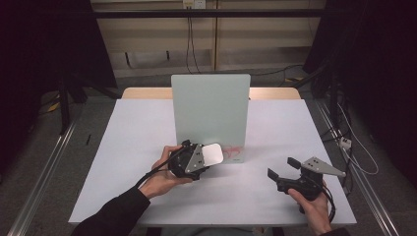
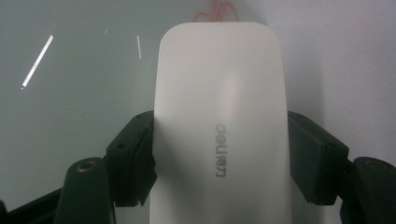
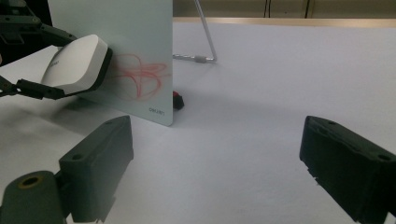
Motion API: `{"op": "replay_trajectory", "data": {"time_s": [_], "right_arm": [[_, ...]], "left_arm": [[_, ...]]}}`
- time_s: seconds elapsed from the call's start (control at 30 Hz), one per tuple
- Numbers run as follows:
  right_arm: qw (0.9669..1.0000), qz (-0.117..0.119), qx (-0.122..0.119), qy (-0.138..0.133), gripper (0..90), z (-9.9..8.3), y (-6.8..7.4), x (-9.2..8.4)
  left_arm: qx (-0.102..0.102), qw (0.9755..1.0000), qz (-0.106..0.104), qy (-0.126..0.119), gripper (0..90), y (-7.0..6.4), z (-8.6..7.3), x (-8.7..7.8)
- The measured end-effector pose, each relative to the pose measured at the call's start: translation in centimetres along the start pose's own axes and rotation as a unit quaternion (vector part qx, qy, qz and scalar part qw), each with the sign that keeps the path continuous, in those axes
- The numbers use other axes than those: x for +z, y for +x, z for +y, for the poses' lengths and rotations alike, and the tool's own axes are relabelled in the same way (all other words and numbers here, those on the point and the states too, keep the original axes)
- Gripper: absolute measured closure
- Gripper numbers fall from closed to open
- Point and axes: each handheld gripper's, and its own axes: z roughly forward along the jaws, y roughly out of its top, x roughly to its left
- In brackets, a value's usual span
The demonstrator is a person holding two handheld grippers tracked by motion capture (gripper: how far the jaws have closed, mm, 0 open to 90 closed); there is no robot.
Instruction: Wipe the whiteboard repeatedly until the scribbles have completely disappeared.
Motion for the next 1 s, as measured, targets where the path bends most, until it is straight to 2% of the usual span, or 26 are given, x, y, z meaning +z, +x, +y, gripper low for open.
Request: {"op": "replay_trajectory", "data": {"time_s": [0.13,0.3,0.43,0.5,0.57,0.6,0.67,0.77,0.97,1.0], "right_arm": [[1.0000,0.000,0.000,0.000,9.4,0.0,0.0,0.0],[1.0000,-0.001,-0.002,0.000,9.4,0.0,-0.1,0.0],[1.0000,0.000,0.000,0.000,9.4,0.0,-0.1,0.0],[1.0000,0.000,-0.001,0.000,9.4,0.0,-0.1,0.0],[1.0000,0.001,-0.001,-0.001,9.4,0.0,-0.1,0.0],[1.0000,0.000,0.000,-0.001,9.3,0.0,-0.1,0.0],[1.0000,0.002,0.002,0.000,9.3,0.0,0.0,0.0],[1.0000,0.002,0.001,0.000,9.3,0.0,0.0,0.0],[1.0000,0.002,0.001,0.000,9.3,0.0,0.0,0.0],[1.0000,0.002,-0.001,0.000,9.3,0.0,0.0,0.0]], "left_arm": [[-0.001,1.0000,-0.009,-0.001,31.1,-0.1,0.0,0.3],[-0.011,0.9999,-0.007,-0.010,31.1,0.5,0.2,-0.1],[-0.027,0.9993,0.009,-0.025,31.1,1.8,0.6,-1.0],[-0.041,0.9983,0.018,-0.038,31.1,2.4,0.7,-1.5],[-0.064,0.9960,0.024,-0.057,31.1,2.8,0.7,-1.8],[-0.065,0.9959,0.023,-0.059,31.1,2.8,0.6,-1.7],[-0.052,0.9973,0.024,-0.047,31.1,2.4,0.6,-1.5],[-0.051,0.9978,0.008,-0.042,31.1,1.4,0.1,-0.7],[-0.026,0.9994,-0.020,-0.012,31.1,0.0,0.0,0.6],[-0.030,0.9991,-0.029,-0.007,31.1,-0.3,0.0,0.9]]}}
